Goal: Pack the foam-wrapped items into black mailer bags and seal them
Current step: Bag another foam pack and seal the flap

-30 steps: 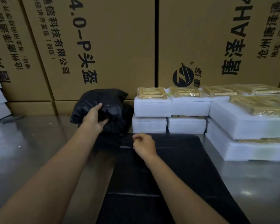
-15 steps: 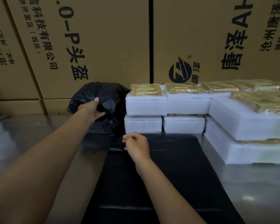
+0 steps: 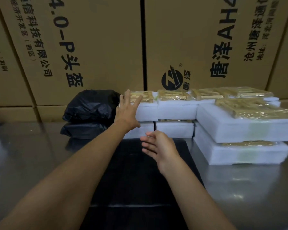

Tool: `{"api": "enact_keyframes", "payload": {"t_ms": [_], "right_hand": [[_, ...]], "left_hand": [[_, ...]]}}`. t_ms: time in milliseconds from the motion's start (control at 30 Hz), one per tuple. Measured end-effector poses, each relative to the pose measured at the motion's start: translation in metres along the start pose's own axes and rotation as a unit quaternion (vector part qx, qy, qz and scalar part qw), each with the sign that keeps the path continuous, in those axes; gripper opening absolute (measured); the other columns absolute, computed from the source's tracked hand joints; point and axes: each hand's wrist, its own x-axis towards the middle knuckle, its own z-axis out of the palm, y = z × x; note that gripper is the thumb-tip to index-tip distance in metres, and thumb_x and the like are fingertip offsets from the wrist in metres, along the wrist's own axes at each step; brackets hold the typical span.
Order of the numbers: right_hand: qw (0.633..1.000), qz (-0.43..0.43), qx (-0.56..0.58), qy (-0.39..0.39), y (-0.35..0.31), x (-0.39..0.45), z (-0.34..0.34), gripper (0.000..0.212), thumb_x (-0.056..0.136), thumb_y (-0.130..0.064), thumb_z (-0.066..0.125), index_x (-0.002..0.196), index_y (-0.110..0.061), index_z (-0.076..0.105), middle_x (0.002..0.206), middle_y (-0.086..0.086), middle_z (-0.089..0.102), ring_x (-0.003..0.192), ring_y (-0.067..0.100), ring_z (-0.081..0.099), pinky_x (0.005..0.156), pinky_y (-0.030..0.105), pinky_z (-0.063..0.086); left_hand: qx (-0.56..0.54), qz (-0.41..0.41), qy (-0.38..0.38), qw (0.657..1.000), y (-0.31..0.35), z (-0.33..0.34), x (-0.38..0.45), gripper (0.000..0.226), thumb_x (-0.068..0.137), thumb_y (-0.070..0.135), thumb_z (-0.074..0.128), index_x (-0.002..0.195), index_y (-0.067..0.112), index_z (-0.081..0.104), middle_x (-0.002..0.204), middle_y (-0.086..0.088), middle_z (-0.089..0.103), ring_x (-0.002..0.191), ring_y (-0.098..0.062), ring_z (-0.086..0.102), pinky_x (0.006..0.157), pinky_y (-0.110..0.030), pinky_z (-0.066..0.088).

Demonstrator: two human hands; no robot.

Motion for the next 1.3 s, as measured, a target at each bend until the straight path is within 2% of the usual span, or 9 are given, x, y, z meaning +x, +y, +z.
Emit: {"api": "enact_keyframes", "payload": {"t_ms": [100,200,367,533,667,833,1067,1200,1300], "right_hand": [[0.998,0.026,0.054,0.016,0.016,-0.002,-0.022,0.022,0.102,-0.008,0.045,0.111,0.002,0.062,0.097,0.018,0.071,0.088,0.025,0.068,0.067,0.029,0.056],[0.993,0.033,0.112,0.007,0.022,0.004,-0.032,0.024,0.102,-0.004,0.043,0.117,0.006,0.059,0.099,0.023,0.069,0.089,0.027,0.068,0.069,0.031,0.057],[0.998,0.029,0.057,0.001,0.022,0.003,-0.030,0.028,0.102,-0.010,0.049,0.124,0.005,0.057,0.101,0.021,0.070,0.092,0.025,0.069,0.069,0.027,0.058],[0.992,-0.016,-0.068,-0.101,0.012,-0.016,-0.021,0.050,0.089,-0.058,0.061,0.128,-0.028,0.054,0.127,0.005,0.066,0.116,0.021,0.061,0.102,0.040,0.049],[0.977,-0.054,0.092,-0.183,-0.006,-0.052,-0.011,0.070,0.076,-0.066,0.070,0.135,-0.032,0.056,0.131,0.006,0.067,0.122,0.021,0.062,0.106,0.047,0.047],[0.974,-0.071,0.148,-0.155,-0.023,-0.107,-0.015,0.053,0.082,-0.059,0.071,0.123,-0.027,0.067,0.116,0.005,0.075,0.112,0.021,0.069,0.103,0.044,0.050],[0.984,-0.097,0.123,-0.087,-0.016,-0.176,-0.039,0.057,0.085,-0.055,0.069,0.131,-0.024,0.064,0.120,0.003,0.073,0.116,0.022,0.067,0.109,0.041,0.046],[0.990,-0.090,0.101,-0.050,0.004,-0.203,-0.074,0.052,0.086,-0.050,0.069,0.129,-0.022,0.066,0.119,0.005,0.074,0.109,0.021,0.071,0.095,0.035,0.053],[0.992,-0.100,0.080,0.024,0.018,-0.212,-0.102,0.056,0.084,-0.046,0.072,0.135,-0.026,0.058,0.120,0.003,0.073,0.109,0.022,0.071,0.088,0.037,0.056]], "left_hand": [[-0.005,-0.023,0.041,0.999,0.003,0.011,-0.001,0.094,0.084,0.012,0.072,0.153,0.039,0.014,0.163,-0.011,-0.007,0.147,-0.038,0.007,0.107,-0.050,0.036],[-0.005,-0.011,0.085,0.996,0.005,0.016,-0.006,0.084,0.084,0.020,0.073,0.151,0.035,0.024,0.160,-0.015,0.004,0.140,-0.038,0.017,0.104,-0.054,0.036],[-0.039,0.024,0.155,0.987,0.010,0.002,-0.036,0.074,0.081,0.024,0.071,0.147,0.030,0.036,0.156,-0.017,0.015,0.134,-0.039,0.021,0.102,-0.059,0.033],[-0.086,0.062,0.198,0.974,0.022,-0.024,-0.089,0.071,0.084,0.027,0.069,0.148,0.031,0.038,0.158,-0.017,0.014,0.137,-0.039,0.017,0.107,-0.056,0.028],[-0.090,0.119,0.218,0.965,0.039,-0.052,-0.138,0.075,0.081,0.021,0.072,0.148,0.029,0.040,0.156,-0.020,0.019,0.136,-0.040,0.020,0.108,-0.055,0.029],[-0.118,0.116,0.238,0.957,0.060,-0.087,-0.188,0.076,0.081,0.017,0.073,0.148,0.030,0.041,0.154,-0.018,0.021,0.135,-0.038,0.022,0.110,-0.053,0.030],[-0.146,0.145,0.269,0.941,0.099,-0.105,-0.266,0.069,0.078,0.011,0.078,0.142,0.023,0.053,0.147,-0.017,0.022,0.128,-0.037,0.027,0.100,-0.055,0.042],[-0.172,0.206,0.216,0.939,0.104,-0.102,-0.305,0.071,0.082,0.020,0.078,0.145,0.024,0.047,0.146,-0.015,0.028,0.125,-0.033,0.033,0.097,-0.049,0.049],[-0.204,0.266,0.136,0.932,0.083,-0.099,-0.319,0.057,0.097,0.028,0.059,0.148,0.029,0.034,0.143,-0.002,0.040,0.120,-0.020,0.046,0.095,-0.032,0.047]]}}
